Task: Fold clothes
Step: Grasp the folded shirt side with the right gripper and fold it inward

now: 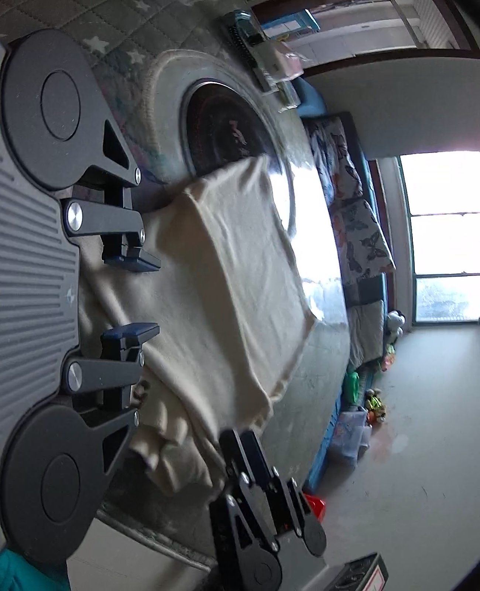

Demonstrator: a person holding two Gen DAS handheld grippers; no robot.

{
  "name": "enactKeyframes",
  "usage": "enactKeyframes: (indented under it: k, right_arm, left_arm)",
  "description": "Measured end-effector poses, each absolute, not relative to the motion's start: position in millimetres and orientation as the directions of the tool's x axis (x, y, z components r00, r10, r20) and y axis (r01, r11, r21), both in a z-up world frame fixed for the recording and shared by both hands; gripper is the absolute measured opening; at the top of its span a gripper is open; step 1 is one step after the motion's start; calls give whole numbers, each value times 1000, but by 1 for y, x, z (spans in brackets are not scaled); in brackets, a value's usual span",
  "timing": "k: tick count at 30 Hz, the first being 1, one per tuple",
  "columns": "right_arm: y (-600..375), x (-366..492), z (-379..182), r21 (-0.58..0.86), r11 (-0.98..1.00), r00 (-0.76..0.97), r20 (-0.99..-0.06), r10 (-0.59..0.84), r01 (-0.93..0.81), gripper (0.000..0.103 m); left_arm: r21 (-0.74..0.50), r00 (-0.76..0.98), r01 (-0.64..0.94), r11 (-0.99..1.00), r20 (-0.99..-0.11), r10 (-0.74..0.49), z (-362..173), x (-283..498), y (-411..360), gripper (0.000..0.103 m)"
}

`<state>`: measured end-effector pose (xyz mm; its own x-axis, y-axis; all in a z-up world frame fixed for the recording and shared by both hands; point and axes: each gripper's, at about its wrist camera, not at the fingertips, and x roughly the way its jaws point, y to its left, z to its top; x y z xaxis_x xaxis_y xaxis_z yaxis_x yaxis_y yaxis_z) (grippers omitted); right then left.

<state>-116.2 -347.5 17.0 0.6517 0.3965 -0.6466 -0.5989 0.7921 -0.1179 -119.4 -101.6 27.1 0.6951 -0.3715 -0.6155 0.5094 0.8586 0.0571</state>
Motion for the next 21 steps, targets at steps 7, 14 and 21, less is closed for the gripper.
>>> enactKeyframes:
  k: [7, 14, 21]
  right_arm:
    - [-317, -113, 11, -101, 724, 598, -648, 472, -682, 18]
    - [-327, -115, 18, -82, 737, 600, -645, 474, -671, 18]
    - [-349, -119, 24, -85, 775, 619, -659, 428, -626, 19]
  left_arm:
    - [118, 695, 554, 824, -611, -379, 32, -130, -103, 33]
    - [241, 676, 651, 720, -615, -406, 28, -156, -104, 33]
    - [367, 680, 703, 610, -598, -424, 9, -165, -127, 39]
